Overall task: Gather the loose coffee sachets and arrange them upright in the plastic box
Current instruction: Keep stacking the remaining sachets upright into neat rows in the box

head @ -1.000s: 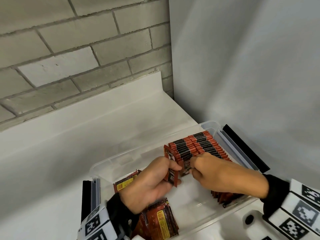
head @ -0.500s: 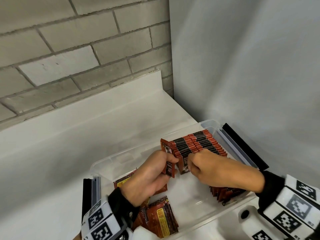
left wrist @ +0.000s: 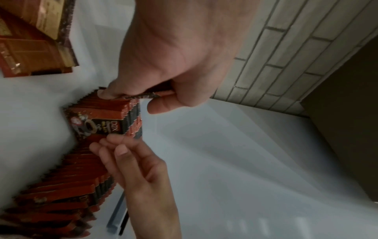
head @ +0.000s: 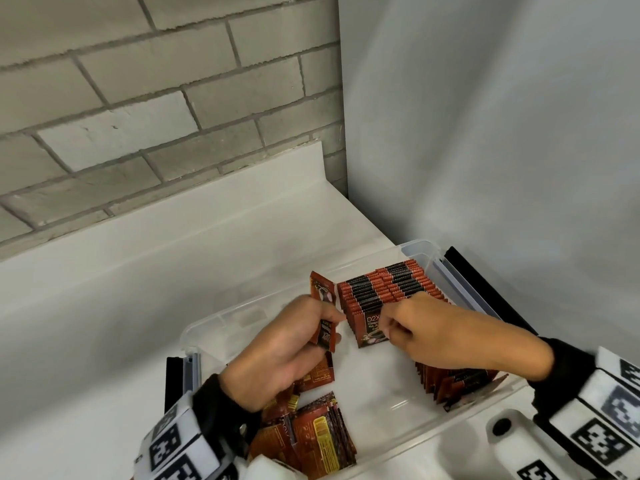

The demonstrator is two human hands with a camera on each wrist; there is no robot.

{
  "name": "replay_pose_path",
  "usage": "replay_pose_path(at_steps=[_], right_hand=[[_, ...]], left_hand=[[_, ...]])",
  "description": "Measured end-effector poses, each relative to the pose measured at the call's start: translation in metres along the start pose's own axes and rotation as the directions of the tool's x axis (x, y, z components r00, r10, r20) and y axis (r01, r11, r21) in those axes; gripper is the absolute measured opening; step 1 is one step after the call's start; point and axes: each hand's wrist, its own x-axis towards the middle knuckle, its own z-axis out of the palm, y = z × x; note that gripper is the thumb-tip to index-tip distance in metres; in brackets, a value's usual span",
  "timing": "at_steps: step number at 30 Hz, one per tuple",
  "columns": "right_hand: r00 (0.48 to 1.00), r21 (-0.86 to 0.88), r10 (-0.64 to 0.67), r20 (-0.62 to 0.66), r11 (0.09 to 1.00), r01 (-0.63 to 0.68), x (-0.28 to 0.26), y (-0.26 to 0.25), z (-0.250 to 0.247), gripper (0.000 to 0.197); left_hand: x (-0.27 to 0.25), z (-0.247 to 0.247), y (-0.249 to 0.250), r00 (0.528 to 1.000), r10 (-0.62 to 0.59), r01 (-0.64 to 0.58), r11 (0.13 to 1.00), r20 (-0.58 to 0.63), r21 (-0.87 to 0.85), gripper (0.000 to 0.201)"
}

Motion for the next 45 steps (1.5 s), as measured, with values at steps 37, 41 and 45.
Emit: replay_pose_path(at_steps=[37,41,45], right_hand=[[0.888,0.673,0.127,-0.441,0.701,0.234,0.002,0.011,-0.035,0.008],[0.918,0.752,0.169,-0.359,0.635,0.177,0.003,0.012,-0.031,0.032],[0.955,0.799,0.122,-0.270,0.582,0.152,0.003,0.012,-0.022,0.023]], left_hand=[[0.025,0.003,0.012,0.924,0.264,-0.269,0.963,0.276,-0.022,0.022],[0.030,0.001,0.015,0.917,0.334,-0.321,0.942,0.219,-0.094,0.027],[0.030,0.001,0.015,0.910,0.352,-0.341,0.936,0.221,-0.085,0.027]])
